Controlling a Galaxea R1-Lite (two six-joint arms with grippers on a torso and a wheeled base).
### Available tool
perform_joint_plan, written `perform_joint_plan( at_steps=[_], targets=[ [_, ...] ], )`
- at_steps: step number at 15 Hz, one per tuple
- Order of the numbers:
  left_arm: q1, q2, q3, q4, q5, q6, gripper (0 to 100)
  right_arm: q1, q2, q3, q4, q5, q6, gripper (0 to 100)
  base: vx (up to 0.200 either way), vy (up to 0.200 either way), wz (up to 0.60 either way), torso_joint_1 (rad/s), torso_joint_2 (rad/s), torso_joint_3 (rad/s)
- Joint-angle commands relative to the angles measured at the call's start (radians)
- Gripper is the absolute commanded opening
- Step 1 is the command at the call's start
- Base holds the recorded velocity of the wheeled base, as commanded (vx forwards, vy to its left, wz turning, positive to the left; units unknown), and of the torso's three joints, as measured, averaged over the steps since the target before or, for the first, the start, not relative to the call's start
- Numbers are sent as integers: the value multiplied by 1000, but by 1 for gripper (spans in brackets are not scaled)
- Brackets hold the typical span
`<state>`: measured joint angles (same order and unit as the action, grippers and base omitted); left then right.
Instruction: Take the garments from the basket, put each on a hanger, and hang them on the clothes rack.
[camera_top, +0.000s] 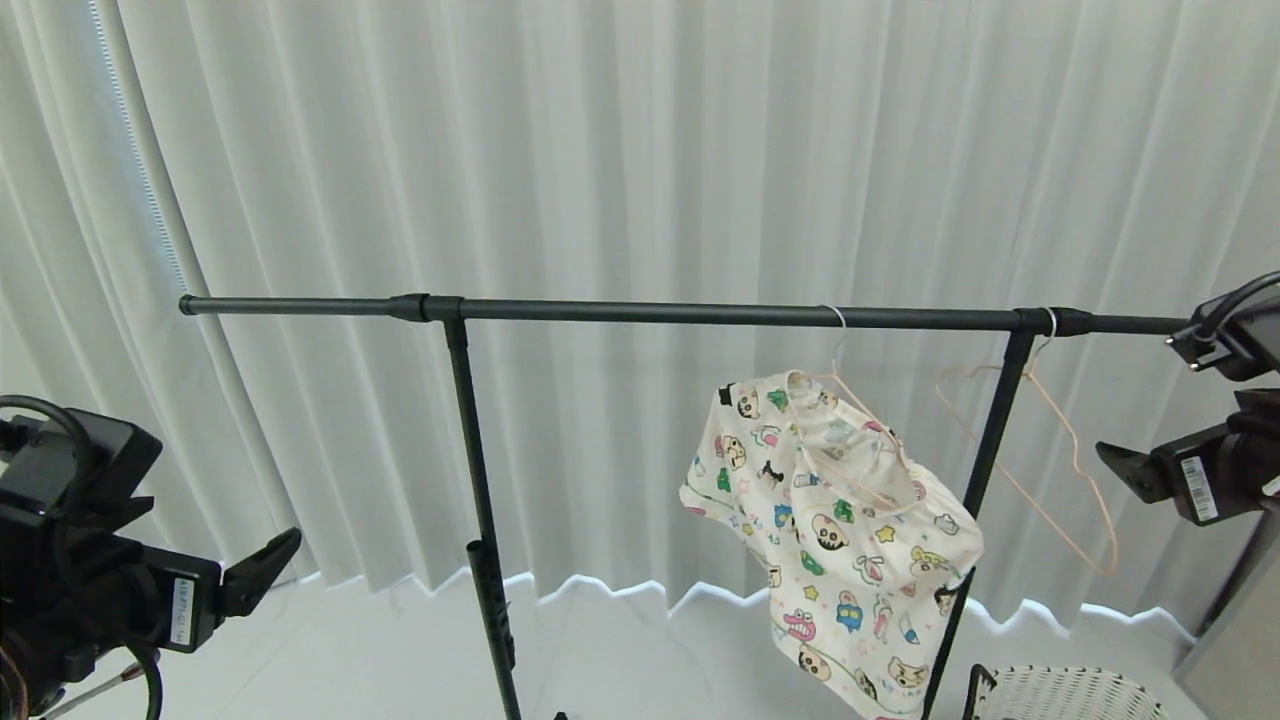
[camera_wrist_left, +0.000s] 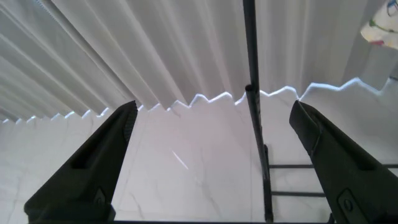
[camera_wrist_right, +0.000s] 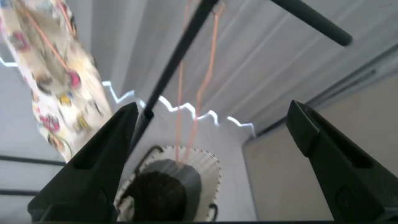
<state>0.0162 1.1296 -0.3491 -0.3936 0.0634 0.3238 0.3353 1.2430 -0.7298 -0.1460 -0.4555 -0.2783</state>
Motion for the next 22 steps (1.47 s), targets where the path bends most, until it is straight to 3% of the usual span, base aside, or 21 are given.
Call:
perform_joint_plan(
  at_steps=[1, 10, 14, 22],
  targets=[
    [2, -10, 13, -1, 1, 0, 100, -19, -16, 16, -3, 0, -18, 100, -200, 0, 0, 2, -7, 7],
    [2, -27, 59, -1, -1, -6, 100, -128, -106, 193, -58, -3, -96, 100, -200, 0, 0, 2, 3, 2],
    [-2, -51, 93, -1, -1, -5, 100, -182, -123, 217, -58, -3, -111, 100, 0, 0, 0, 0, 0, 0],
    [-4, -59, 98, -1, -2, -3, 100, -185, -108, 217, -60, -23, -128, 100, 0, 0, 0, -6, 12, 7]
  ],
)
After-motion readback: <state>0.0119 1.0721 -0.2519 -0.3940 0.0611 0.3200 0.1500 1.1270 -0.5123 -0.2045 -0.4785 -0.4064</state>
